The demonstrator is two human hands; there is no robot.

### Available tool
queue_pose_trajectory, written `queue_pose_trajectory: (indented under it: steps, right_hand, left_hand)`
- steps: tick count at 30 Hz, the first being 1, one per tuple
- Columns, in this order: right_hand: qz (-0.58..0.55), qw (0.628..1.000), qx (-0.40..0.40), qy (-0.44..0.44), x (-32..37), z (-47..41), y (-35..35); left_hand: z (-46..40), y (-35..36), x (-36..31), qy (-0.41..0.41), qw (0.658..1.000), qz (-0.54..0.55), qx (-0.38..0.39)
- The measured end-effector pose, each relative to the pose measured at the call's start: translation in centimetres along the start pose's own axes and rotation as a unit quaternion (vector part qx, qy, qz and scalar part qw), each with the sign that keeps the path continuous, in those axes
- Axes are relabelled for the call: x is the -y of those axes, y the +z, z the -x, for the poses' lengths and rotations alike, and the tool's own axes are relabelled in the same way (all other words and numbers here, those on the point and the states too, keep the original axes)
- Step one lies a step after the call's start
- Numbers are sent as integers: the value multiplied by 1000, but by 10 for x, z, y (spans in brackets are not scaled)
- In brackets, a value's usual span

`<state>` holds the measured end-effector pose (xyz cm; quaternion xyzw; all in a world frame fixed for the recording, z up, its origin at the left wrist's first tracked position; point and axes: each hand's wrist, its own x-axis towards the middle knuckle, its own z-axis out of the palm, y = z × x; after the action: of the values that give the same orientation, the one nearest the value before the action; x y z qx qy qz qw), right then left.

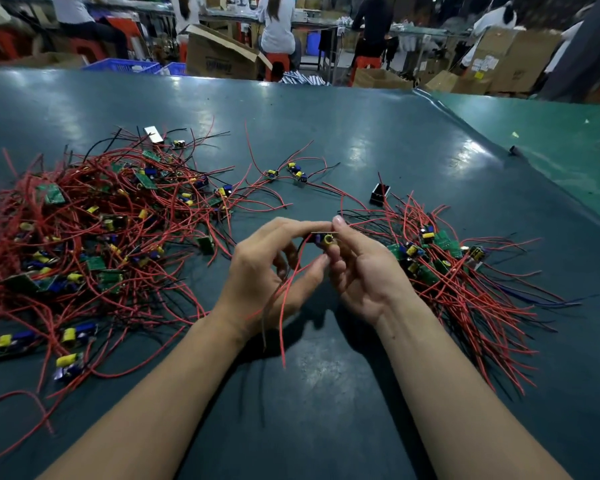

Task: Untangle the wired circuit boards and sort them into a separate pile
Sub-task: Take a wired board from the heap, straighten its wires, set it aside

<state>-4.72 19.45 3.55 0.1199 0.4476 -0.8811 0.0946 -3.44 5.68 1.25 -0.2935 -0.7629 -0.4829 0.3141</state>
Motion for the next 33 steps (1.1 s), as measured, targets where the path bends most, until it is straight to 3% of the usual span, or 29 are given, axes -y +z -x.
queue_pose_trajectory:
  steps: [5, 9, 13, 19, 23, 28, 31, 33]
  right_hand:
    - [5, 1000, -10, 4, -2, -1, -1]
    - [24, 1000, -10, 5, -3, -2, -2]
    - [57, 998, 6, -28, -7, -3, -2]
    - [140, 973, 129, -127, -12, 1, -1]
    - [285, 924, 66, -247, -19, 4, 3]
    - [318, 885, 24, -339, -22, 3, 1]
    - [377, 834, -9, -403, -23, 2, -1]
    - [359, 856, -28, -372, -22, 3, 0]
  left_hand:
    - [1, -2, 1, -75, 996, 40, -1]
    - [3, -4, 5, -59, 997, 19, 52]
    - [1, 0, 4, -62, 998, -4, -1]
    - [-2, 0, 9, -221, 969, 47, -99]
    - [-6, -2, 11, -267, 957, 90, -74]
    - [-6, -4, 10, -267, 955, 116, -54]
    - [-5, -3, 10, -264, 956, 123, -38]
    - [-4, -4, 11, -262, 957, 118, -32]
